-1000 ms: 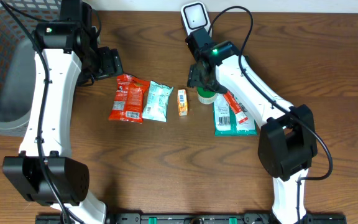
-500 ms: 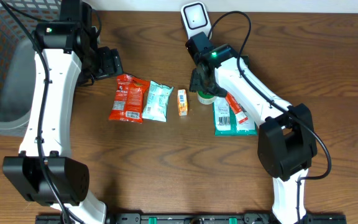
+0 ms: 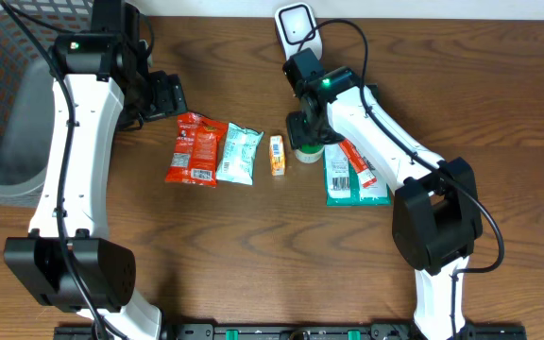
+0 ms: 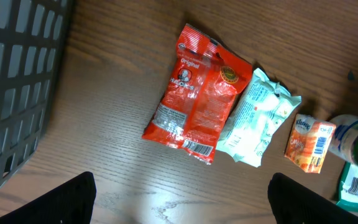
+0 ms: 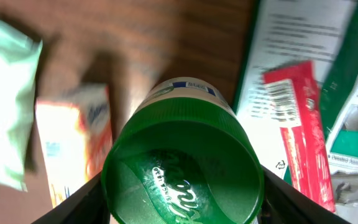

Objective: Scan the item barcode

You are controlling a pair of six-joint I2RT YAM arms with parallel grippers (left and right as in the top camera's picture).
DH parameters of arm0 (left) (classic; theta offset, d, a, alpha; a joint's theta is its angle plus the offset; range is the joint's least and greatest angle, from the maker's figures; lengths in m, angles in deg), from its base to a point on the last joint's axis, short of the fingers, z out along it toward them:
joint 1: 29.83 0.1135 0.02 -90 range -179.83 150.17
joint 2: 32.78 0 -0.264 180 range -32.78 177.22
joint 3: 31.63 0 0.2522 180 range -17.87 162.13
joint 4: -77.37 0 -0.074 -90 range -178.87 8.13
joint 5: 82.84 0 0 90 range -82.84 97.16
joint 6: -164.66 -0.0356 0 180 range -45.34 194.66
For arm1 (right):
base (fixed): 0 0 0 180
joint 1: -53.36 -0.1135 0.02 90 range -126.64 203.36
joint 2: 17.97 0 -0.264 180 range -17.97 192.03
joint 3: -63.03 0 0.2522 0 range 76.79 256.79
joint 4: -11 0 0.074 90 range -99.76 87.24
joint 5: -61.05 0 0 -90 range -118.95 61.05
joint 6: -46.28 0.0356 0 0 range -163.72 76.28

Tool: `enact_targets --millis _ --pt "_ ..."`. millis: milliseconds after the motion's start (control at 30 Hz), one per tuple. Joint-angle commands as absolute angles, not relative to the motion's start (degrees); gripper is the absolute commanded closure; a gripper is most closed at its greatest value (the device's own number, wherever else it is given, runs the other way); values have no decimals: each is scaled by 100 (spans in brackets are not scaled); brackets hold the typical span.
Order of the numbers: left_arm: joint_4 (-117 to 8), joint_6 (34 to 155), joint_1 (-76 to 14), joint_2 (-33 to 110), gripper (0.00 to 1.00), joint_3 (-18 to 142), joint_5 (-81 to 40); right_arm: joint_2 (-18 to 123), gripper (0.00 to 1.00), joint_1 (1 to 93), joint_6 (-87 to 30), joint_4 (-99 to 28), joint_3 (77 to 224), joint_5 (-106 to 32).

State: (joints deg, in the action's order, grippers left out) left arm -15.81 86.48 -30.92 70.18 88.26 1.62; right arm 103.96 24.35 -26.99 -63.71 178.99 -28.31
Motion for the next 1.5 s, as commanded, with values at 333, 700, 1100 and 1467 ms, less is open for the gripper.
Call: enact_targets --millis 333,700,1100,1467 --pt "-1568 8637 -3079 7031 11 8819 274 10042 19 2363 -5339 -6791 17971 -2013" --pt "-1568 8637 -3079 7031 11 8819 271 9860 1 2413 -776 -6994 18167 -2890" --pt "-1568 8637 -3079 7031 11 8819 274 9980 1 2293 2461 -6749 18139 -2280" --pt "-1568 8637 -3079 7031 11 8819 271 10096 1 2208 3012 -6257 17625 -2278"
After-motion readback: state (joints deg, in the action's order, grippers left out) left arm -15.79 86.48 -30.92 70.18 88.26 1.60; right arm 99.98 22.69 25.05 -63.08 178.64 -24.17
